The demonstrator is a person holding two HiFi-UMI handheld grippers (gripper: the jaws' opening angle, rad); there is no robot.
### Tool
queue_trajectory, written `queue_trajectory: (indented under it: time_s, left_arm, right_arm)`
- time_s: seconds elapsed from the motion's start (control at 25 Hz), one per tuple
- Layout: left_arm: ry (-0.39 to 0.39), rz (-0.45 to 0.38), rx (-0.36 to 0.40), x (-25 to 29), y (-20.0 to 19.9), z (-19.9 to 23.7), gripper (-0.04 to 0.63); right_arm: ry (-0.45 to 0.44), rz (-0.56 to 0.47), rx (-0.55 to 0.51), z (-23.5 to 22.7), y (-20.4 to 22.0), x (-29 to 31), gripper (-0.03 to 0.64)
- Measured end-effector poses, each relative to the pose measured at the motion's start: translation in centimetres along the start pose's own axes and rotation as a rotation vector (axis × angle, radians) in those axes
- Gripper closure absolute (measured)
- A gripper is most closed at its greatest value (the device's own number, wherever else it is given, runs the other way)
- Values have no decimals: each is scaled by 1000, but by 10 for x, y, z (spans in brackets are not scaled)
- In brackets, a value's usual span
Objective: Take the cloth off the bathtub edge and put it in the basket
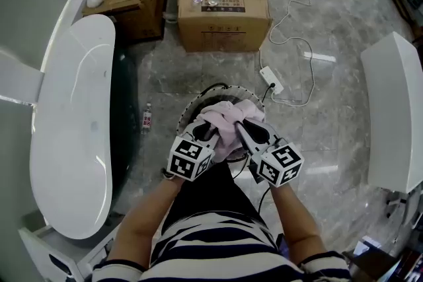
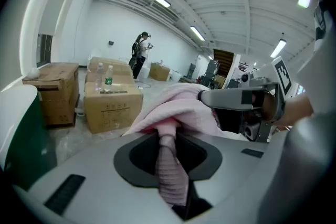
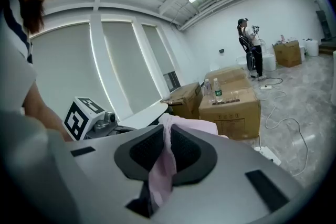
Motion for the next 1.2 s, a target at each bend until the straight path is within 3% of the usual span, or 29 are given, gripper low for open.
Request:
queue_trajectory:
  time_s: [0.36, 0.6, 0.92, 1.2]
  left_arm:
    - [-26, 236, 2, 28, 76, 21, 507]
    - [-64, 426, 67, 31, 122, 29, 506]
    - [-66, 515, 31, 32, 151, 31, 506]
    - [-124, 529, 145, 32, 158, 36, 488]
  right_arm:
    - [50, 203, 98, -32, 83, 29, 555]
    - [110, 364, 103, -45, 139, 36, 555]
    - [171, 494, 149, -64, 178, 34, 555]
    - [192, 534, 86, -68, 186, 34, 552]
Point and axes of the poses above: the fingertips, and each gripper's own axes: x forward along the fingers, z to its left, y out of its underside, the point moved 4 cm from there along -x, backward along the fingers, and after that the axes turned 2 degrees about -x, right-handed, at the moved point
